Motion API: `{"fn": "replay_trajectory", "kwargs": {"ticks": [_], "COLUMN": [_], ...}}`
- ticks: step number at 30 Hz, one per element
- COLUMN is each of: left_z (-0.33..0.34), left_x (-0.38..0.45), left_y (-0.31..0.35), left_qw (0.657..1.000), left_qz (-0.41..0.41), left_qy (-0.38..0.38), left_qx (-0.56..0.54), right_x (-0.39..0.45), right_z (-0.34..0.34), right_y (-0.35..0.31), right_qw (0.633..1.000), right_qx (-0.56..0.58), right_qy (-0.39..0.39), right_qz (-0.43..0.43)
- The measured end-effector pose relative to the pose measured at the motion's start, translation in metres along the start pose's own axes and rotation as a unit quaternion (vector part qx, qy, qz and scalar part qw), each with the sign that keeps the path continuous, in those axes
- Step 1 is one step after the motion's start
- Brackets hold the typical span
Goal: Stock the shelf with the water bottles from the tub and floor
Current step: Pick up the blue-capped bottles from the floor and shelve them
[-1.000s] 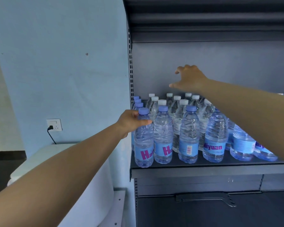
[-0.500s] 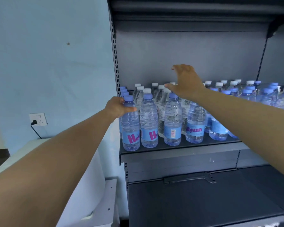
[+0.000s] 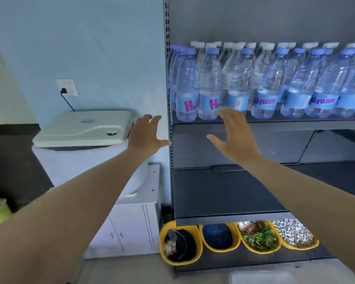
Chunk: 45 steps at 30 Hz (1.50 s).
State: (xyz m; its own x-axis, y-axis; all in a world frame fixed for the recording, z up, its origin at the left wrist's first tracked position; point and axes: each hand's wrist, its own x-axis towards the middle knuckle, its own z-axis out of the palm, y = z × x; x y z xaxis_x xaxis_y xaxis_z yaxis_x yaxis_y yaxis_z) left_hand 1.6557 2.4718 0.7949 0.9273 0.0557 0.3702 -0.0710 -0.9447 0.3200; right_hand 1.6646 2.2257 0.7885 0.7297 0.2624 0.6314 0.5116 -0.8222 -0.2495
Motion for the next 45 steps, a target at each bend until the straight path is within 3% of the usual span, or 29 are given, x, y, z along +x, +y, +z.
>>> {"fn": "replay_trajectory", "kwargs": {"ticks": [5,10,14,17,22,28,32,36,41,45], "left_z": [0.065,0.162,0.262,0.344,0.477,0.605,0.673,0.714,0.730,0.712], "left_x": [-0.077,-0.163,-0.258,-0.336,-0.453,-0.552,-0.588,-0.608,-0.607,-0.582], "left_y": [-0.057,-0.112,-0.155,-0.185,-0.220,-0.241,-0.246,-0.250,-0.249,-0.236], "left_qw": [0.994,0.970,0.901,0.847,0.793,0.741,0.725,0.713,0.706,0.716], "left_qz": [-0.044,-0.155,-0.322,-0.435,-0.518,-0.573,-0.580,-0.590,-0.603,-0.593], "left_qy": [-0.090,-0.175,-0.218,-0.224,-0.246,-0.257,-0.256,-0.240,-0.220,-0.214], "left_qx": [0.034,-0.072,-0.192,-0.210,-0.207,-0.237,-0.270,-0.292,-0.301,-0.301], "right_x": [-0.089,-0.191,-0.283,-0.348,-0.459,-0.576,-0.646,-0.691,-0.692,-0.660], "right_z": [0.079,0.166,0.245,0.307,0.416,0.527,0.589,0.634,0.660,0.643], "right_y": [-0.016,-0.021,-0.013,0.001,0.031,0.058,0.070,0.076,0.083,0.090], "right_qw": [0.990,0.957,0.917,0.887,0.835,0.768,0.741,0.738,0.725,0.714], "right_qx": [0.044,0.129,0.181,0.204,0.191,0.202,0.216,0.250,0.297,0.306], "right_qy": [-0.112,-0.213,-0.301,-0.361,-0.477,-0.562,-0.583,-0.552,-0.532,-0.531], "right_qz": [0.069,0.147,0.191,0.203,0.195,0.232,0.253,0.297,0.322,0.339]}}
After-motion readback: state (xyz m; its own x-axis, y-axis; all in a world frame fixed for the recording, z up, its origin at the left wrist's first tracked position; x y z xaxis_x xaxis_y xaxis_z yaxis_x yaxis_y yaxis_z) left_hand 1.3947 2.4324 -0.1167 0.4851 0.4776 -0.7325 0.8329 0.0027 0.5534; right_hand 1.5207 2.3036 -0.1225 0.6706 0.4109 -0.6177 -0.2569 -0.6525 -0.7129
